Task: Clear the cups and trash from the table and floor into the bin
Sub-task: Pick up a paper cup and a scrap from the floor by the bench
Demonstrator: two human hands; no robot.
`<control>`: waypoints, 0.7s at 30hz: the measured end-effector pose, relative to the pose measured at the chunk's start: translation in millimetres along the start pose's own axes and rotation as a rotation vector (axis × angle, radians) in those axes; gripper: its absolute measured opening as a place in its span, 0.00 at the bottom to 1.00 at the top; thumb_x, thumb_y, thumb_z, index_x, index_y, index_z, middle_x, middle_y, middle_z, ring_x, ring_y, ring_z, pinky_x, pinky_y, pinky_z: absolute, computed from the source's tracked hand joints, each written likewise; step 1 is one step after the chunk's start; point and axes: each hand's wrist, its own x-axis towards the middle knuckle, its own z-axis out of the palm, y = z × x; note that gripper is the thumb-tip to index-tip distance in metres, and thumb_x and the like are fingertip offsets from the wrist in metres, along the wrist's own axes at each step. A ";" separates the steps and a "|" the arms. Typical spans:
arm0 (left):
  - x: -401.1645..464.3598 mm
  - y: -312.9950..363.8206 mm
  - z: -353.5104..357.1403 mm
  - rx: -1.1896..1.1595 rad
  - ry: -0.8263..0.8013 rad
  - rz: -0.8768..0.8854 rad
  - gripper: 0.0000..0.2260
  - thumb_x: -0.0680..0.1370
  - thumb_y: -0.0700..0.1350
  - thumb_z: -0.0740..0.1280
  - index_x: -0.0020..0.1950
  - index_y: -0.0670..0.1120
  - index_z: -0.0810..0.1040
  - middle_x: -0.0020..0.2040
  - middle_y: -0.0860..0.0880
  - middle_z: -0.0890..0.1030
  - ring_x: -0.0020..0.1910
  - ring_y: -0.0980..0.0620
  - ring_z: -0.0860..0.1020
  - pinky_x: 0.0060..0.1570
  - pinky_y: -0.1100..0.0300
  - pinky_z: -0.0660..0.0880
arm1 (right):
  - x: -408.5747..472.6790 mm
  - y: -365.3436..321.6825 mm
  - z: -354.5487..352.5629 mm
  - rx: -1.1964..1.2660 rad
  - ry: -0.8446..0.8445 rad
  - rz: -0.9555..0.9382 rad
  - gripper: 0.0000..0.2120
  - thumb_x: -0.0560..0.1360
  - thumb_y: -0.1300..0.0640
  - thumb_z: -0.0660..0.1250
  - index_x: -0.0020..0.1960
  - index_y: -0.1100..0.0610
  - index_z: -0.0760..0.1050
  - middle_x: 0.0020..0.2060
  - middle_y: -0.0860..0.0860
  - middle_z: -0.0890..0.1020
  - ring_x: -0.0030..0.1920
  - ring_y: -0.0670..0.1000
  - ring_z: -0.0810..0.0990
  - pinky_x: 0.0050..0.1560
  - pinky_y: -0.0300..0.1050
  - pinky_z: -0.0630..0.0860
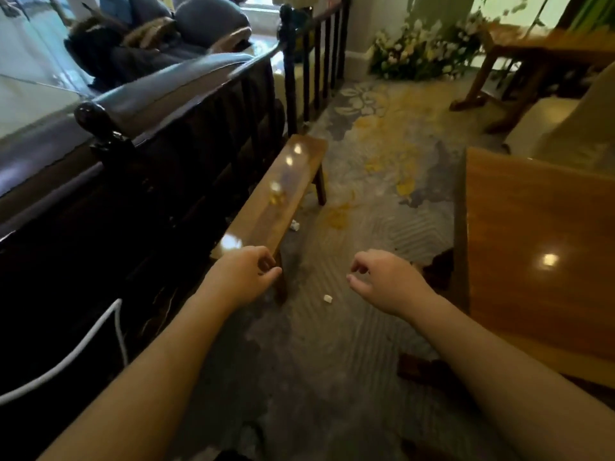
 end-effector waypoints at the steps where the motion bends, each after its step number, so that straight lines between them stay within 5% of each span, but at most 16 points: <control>1: 19.0 -10.5 -2.3 -0.017 -0.014 0.013 0.06 0.73 0.61 0.68 0.45 0.62 0.76 0.37 0.62 0.78 0.35 0.65 0.77 0.32 0.69 0.69 | 11.4 -1.9 3.1 0.008 0.004 0.036 0.12 0.76 0.45 0.66 0.53 0.51 0.78 0.46 0.48 0.80 0.49 0.48 0.78 0.49 0.49 0.79; 12: 239.1 -78.0 54.2 -0.141 -0.266 0.012 0.07 0.73 0.62 0.68 0.42 0.62 0.76 0.39 0.61 0.80 0.38 0.62 0.78 0.31 0.63 0.72 | 167.2 52.1 65.9 0.065 -0.130 0.269 0.10 0.75 0.48 0.67 0.49 0.54 0.78 0.46 0.52 0.81 0.49 0.54 0.79 0.48 0.52 0.78; 21: 377.4 -112.1 191.5 -0.115 -0.401 -0.228 0.09 0.73 0.64 0.67 0.44 0.61 0.78 0.39 0.60 0.80 0.38 0.61 0.78 0.31 0.62 0.73 | 328.6 194.9 182.9 0.064 -0.385 0.163 0.12 0.76 0.47 0.65 0.52 0.54 0.78 0.49 0.54 0.81 0.51 0.57 0.79 0.47 0.52 0.78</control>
